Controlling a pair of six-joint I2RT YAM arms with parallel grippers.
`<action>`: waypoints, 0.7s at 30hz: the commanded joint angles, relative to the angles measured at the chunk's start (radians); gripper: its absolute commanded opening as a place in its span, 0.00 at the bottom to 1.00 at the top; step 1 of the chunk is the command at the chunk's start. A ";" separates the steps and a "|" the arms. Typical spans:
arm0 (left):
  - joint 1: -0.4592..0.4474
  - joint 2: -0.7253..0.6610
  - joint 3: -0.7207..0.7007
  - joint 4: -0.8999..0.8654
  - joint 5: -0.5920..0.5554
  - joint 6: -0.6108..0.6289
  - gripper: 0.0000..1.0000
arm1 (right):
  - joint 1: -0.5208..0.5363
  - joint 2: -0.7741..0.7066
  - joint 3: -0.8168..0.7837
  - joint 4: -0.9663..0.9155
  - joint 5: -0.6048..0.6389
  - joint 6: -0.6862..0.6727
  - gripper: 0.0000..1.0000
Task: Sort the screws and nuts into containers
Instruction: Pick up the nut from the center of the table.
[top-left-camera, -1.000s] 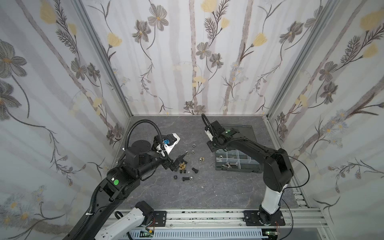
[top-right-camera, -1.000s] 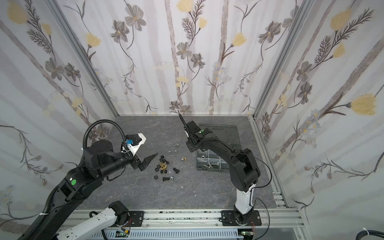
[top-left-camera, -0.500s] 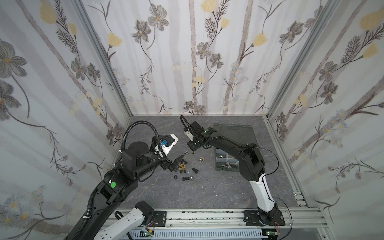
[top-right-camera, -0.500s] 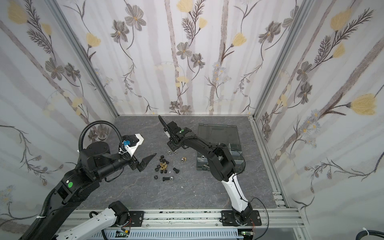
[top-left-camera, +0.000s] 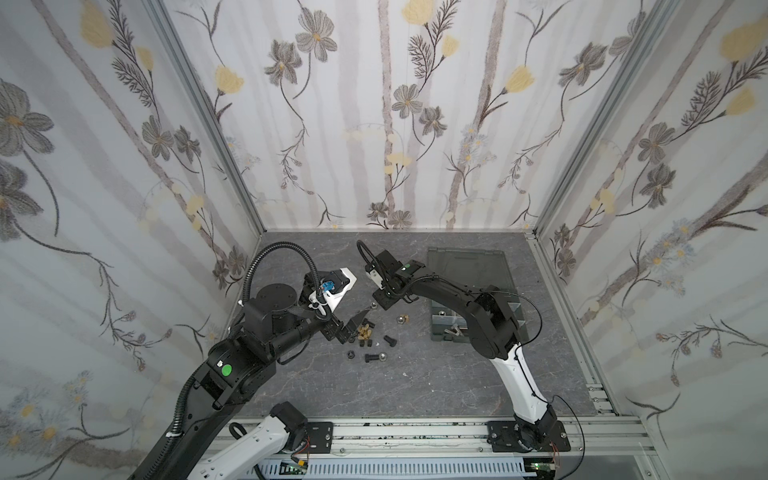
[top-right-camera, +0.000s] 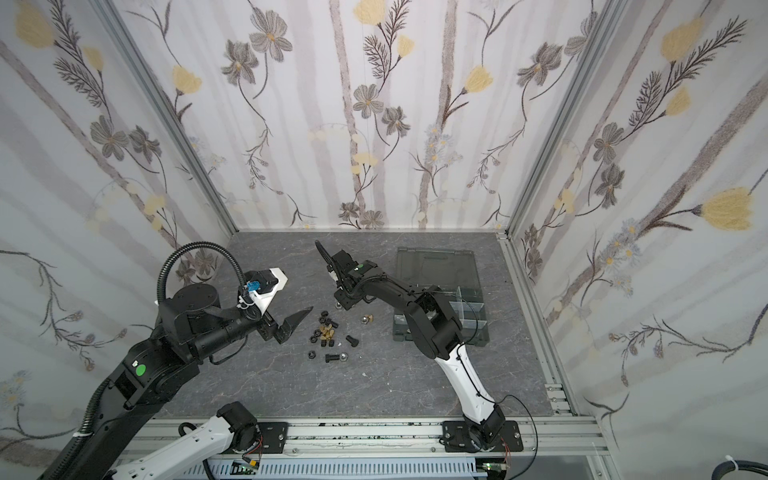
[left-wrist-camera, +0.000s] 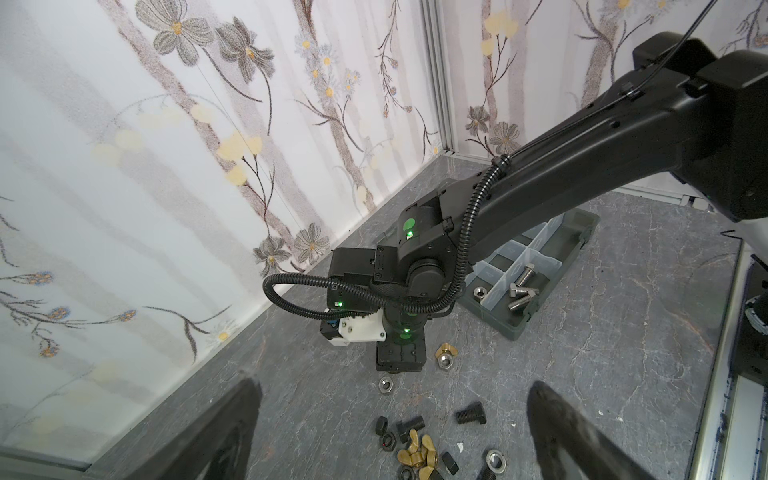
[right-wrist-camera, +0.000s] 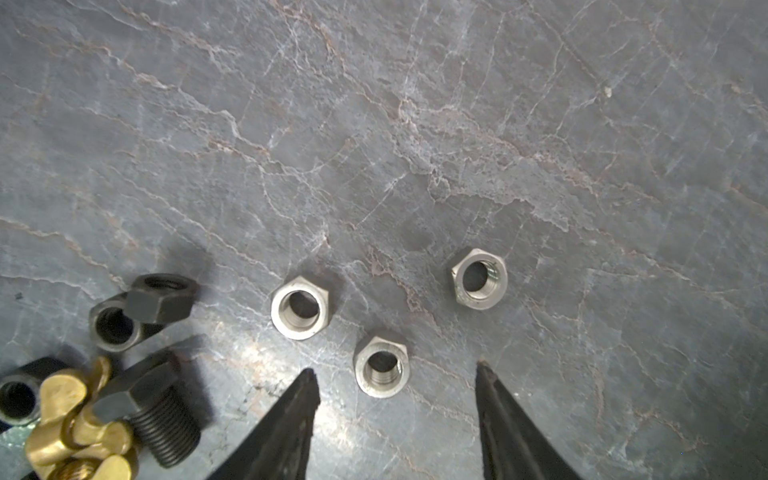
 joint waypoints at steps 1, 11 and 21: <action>0.000 0.000 0.004 0.009 -0.008 0.013 1.00 | 0.002 0.018 0.008 -0.006 0.013 -0.011 0.61; 0.001 -0.001 0.001 0.008 -0.013 0.016 1.00 | 0.002 0.043 0.007 -0.004 0.001 -0.011 0.60; 0.001 -0.003 0.002 0.011 -0.014 0.019 1.00 | -0.004 0.073 0.020 0.003 0.002 -0.003 0.47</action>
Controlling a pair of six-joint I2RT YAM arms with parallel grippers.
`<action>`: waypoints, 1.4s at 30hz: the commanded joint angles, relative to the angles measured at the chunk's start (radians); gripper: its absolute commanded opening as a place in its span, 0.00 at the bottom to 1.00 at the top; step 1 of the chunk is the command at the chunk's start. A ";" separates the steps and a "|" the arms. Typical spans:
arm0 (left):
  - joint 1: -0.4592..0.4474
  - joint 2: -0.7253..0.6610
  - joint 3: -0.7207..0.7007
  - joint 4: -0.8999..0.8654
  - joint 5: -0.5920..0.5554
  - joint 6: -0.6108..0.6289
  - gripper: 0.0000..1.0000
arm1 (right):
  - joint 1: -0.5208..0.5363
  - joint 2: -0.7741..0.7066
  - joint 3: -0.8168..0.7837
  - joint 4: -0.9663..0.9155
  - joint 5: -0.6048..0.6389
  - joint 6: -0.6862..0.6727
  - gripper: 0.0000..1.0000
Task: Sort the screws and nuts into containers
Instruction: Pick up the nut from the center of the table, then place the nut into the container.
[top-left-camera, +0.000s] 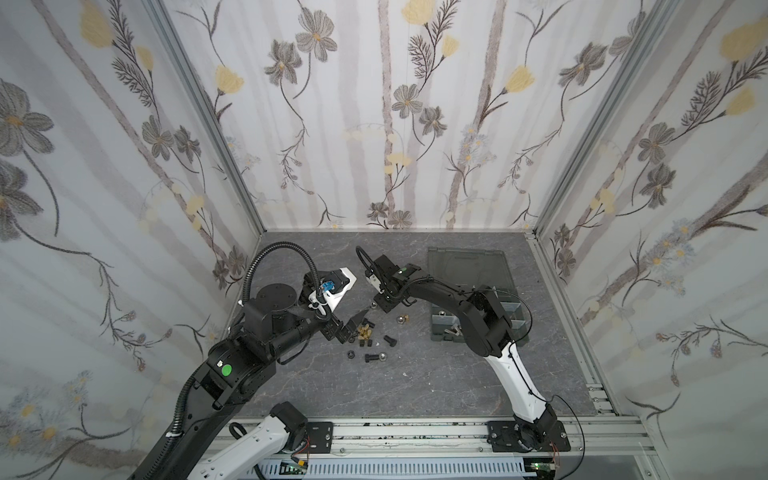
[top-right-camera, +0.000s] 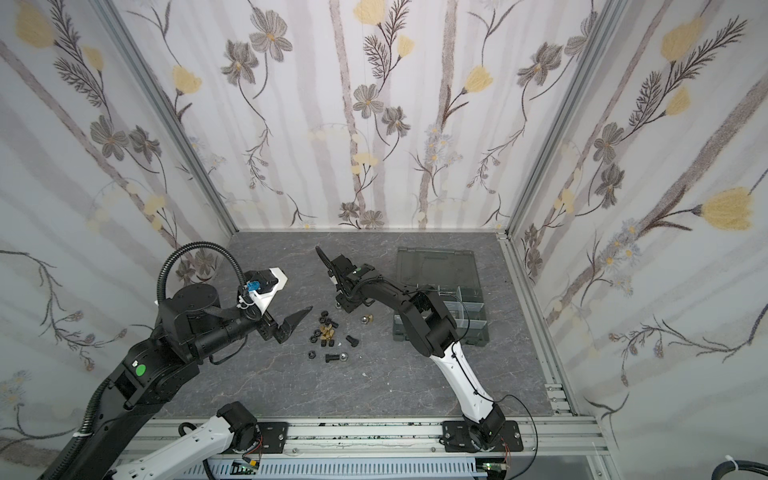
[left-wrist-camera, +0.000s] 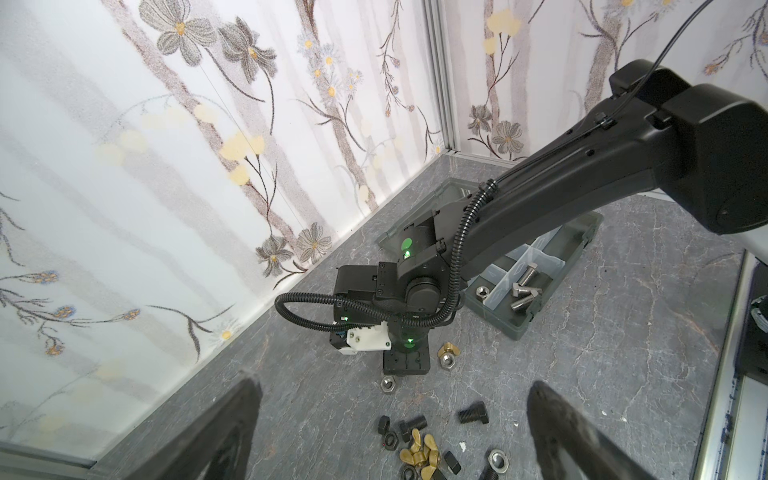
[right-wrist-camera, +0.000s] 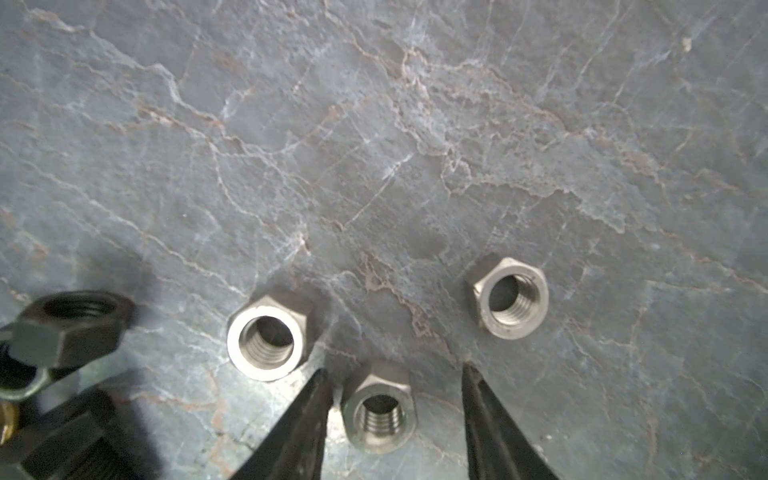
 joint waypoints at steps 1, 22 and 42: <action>0.000 -0.002 0.002 0.013 -0.007 0.016 1.00 | -0.001 0.016 0.005 -0.004 0.002 -0.004 0.46; -0.002 0.001 -0.009 0.028 -0.012 0.019 1.00 | -0.018 -0.134 -0.135 -0.016 0.047 0.012 0.27; -0.001 0.023 0.005 0.032 0.009 0.011 1.00 | -0.137 -0.544 -0.505 -0.024 0.162 0.070 0.27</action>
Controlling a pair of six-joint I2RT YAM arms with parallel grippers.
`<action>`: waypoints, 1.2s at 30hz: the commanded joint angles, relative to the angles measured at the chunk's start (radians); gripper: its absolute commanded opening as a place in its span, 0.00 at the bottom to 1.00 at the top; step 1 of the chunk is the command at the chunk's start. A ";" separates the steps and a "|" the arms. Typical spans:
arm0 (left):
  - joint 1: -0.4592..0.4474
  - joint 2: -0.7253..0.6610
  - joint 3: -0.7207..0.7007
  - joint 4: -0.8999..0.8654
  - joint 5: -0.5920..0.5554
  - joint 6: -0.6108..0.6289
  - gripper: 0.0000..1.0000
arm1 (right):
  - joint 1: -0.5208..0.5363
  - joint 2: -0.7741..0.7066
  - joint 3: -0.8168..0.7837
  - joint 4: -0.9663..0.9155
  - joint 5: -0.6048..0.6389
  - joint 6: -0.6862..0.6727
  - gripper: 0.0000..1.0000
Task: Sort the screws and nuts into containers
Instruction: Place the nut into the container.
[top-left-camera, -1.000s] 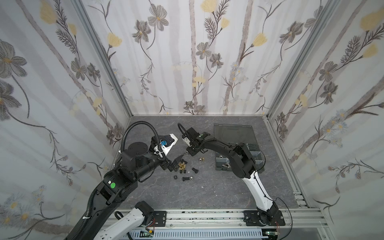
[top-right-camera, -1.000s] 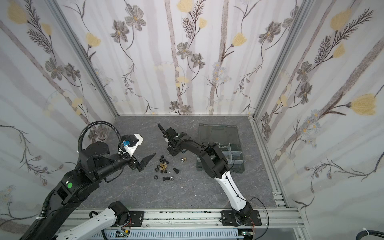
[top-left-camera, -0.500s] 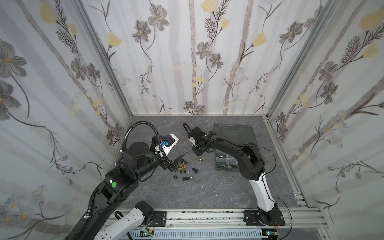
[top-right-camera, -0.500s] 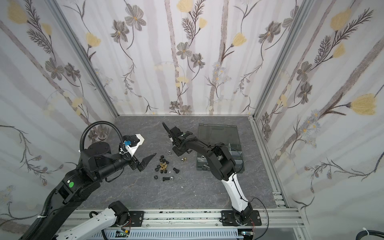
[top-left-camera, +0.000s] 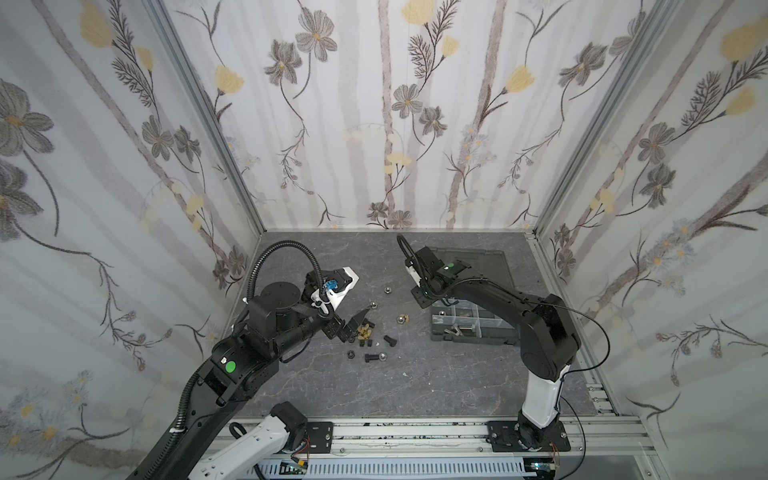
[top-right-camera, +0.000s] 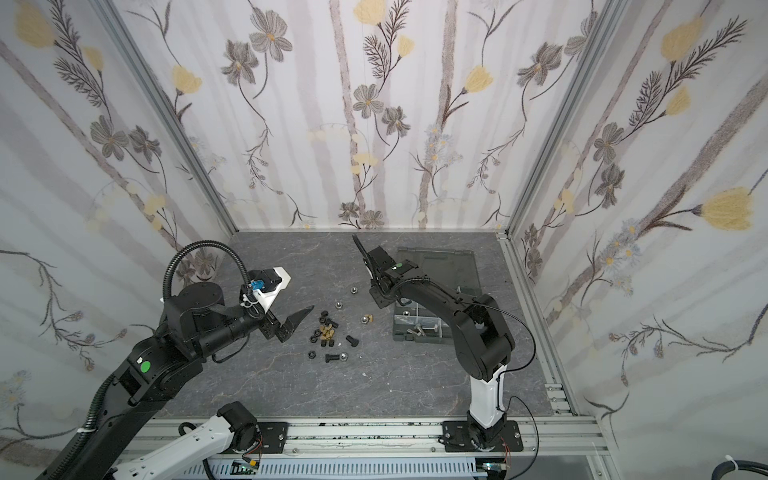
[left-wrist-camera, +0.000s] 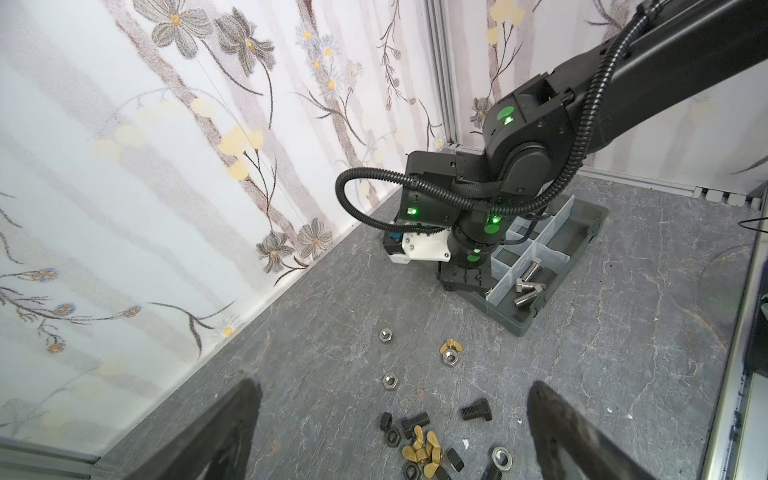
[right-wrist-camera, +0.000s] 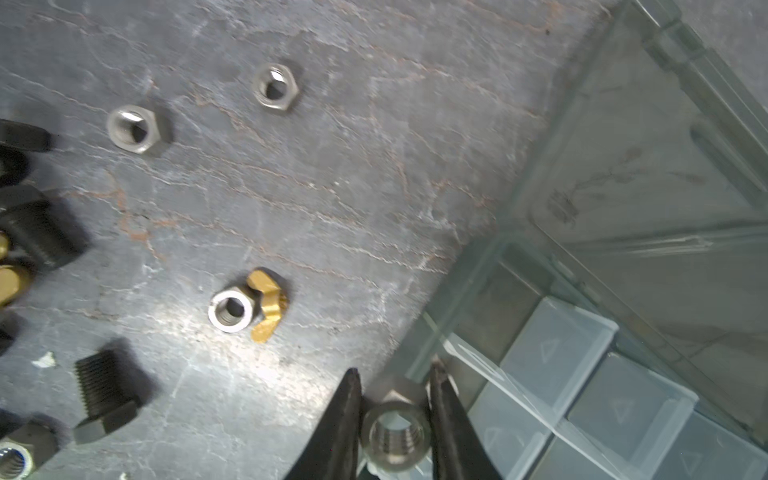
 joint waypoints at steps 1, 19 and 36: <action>0.001 0.005 0.009 0.030 0.017 0.004 1.00 | -0.020 -0.037 -0.042 -0.001 0.028 0.016 0.27; 0.000 0.033 0.037 0.012 0.024 0.005 1.00 | -0.059 -0.033 -0.154 0.076 0.033 0.003 0.43; 0.000 0.029 0.043 0.012 0.030 0.004 1.00 | 0.071 0.128 0.142 0.088 -0.061 -0.002 0.49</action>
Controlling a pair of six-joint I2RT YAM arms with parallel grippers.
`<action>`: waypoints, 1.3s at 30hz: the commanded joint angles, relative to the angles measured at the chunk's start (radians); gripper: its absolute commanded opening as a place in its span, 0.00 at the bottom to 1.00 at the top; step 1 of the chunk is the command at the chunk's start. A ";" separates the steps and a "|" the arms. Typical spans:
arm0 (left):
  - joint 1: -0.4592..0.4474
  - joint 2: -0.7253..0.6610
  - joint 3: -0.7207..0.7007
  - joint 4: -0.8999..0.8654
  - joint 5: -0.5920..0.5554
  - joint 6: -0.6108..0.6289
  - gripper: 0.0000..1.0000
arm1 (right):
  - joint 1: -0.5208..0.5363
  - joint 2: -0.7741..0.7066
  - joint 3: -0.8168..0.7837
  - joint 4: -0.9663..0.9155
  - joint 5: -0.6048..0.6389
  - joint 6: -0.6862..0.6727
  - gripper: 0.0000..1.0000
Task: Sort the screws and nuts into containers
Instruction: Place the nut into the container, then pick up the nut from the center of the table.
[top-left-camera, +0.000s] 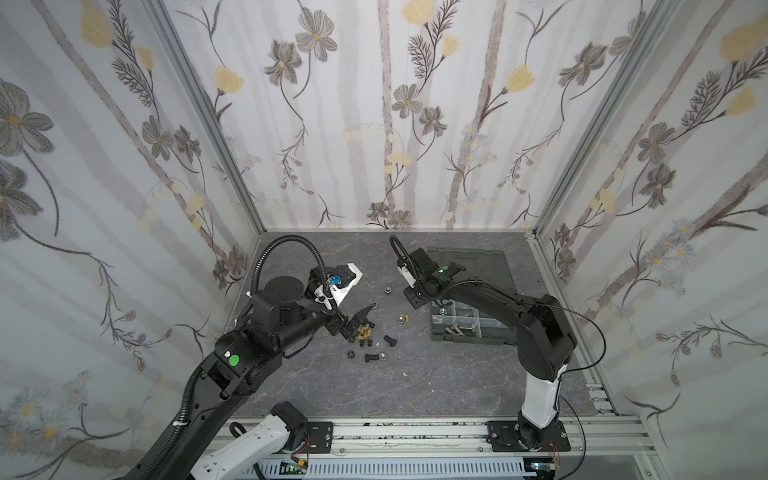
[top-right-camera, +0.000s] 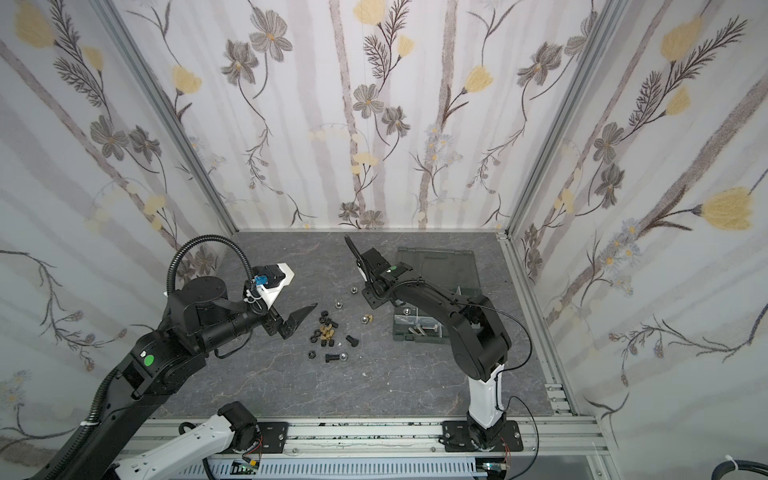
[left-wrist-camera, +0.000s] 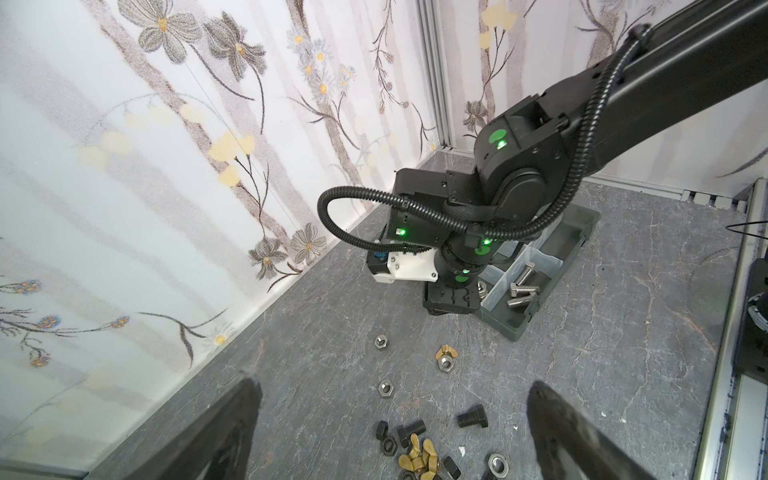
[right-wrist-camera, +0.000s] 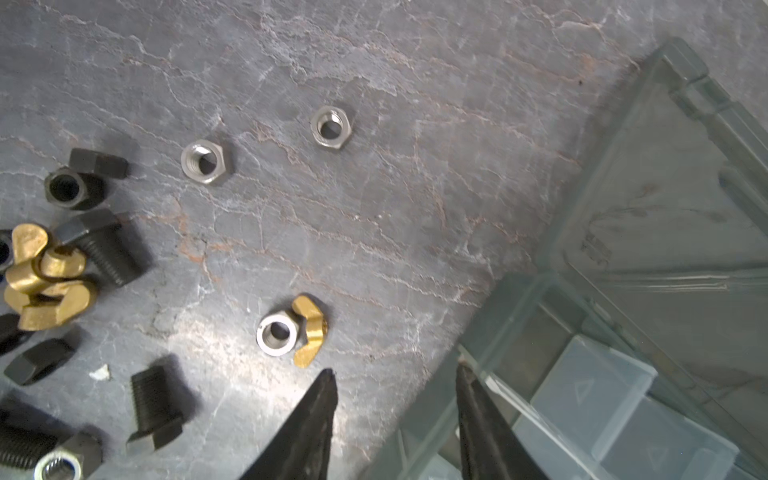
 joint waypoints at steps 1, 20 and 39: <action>0.001 -0.004 0.009 0.009 0.013 0.003 1.00 | 0.011 0.064 0.076 0.038 -0.017 0.014 0.50; 0.000 -0.007 0.031 0.008 0.036 -0.006 1.00 | 0.004 0.433 0.409 0.041 -0.112 -0.009 0.59; 0.001 0.003 0.014 0.003 0.012 0.003 1.00 | -0.024 0.488 0.468 0.023 -0.122 -0.039 0.44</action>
